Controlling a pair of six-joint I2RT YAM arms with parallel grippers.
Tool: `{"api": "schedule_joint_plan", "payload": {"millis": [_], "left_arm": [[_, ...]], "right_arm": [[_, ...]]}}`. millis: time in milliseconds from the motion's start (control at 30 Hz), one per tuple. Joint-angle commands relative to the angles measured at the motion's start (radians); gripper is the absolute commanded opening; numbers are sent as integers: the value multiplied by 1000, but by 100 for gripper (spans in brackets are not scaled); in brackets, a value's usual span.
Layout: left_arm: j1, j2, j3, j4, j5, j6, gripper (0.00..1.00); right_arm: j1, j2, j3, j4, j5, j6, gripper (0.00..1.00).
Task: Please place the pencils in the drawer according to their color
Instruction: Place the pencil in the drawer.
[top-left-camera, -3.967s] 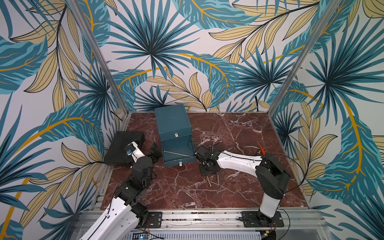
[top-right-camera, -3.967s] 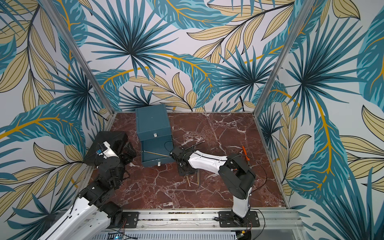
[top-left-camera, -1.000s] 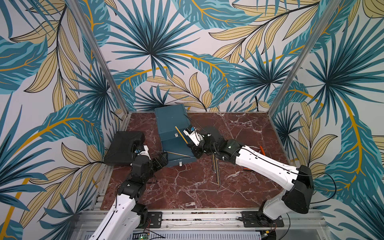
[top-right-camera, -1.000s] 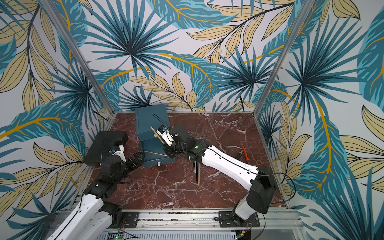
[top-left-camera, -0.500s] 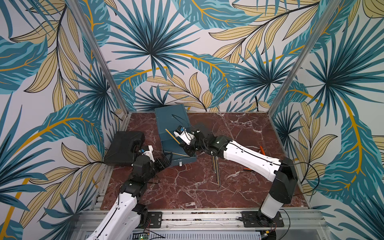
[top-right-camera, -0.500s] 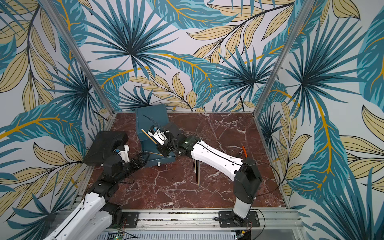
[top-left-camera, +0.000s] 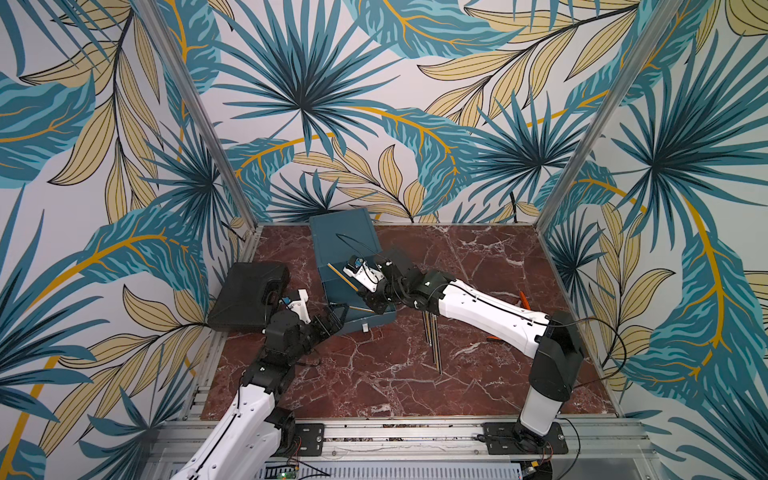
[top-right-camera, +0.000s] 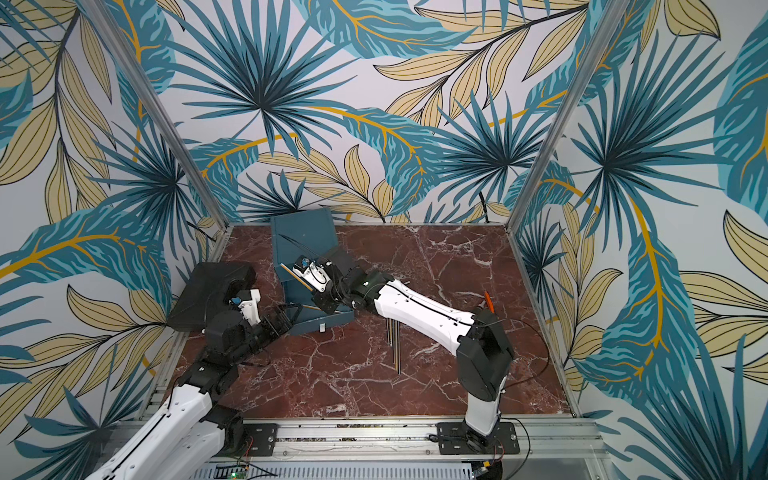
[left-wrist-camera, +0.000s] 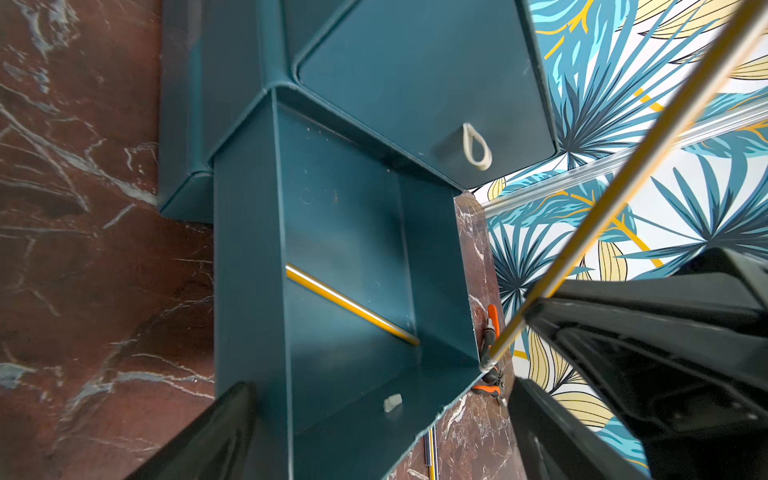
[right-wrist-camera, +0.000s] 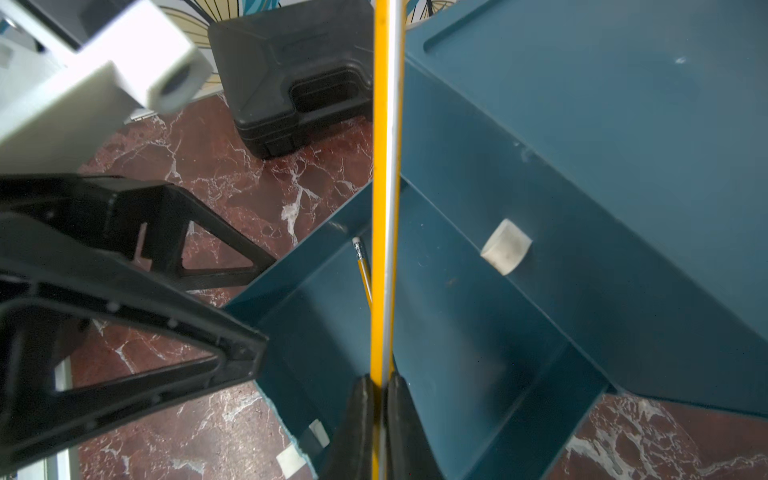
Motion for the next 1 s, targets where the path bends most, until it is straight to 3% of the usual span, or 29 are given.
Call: {"api": "schedule_joint_plan", "payload": {"millis": [0,500,733,967], "left_arm": [[6,-13,-9,26,2,1,100],[8,-86,34,-114,-113,54,100],[7,-113,63,-168,-161,83,100],[7,-118,132,-261,-232,136,100]], "right_arm": [[5,14,20,-41,8,-35,0],[7,34,-9,-70,109,-90,2],[11,46,-4,-80,138,-107,18],[13,44,5,-72,149,-95,21]]}}
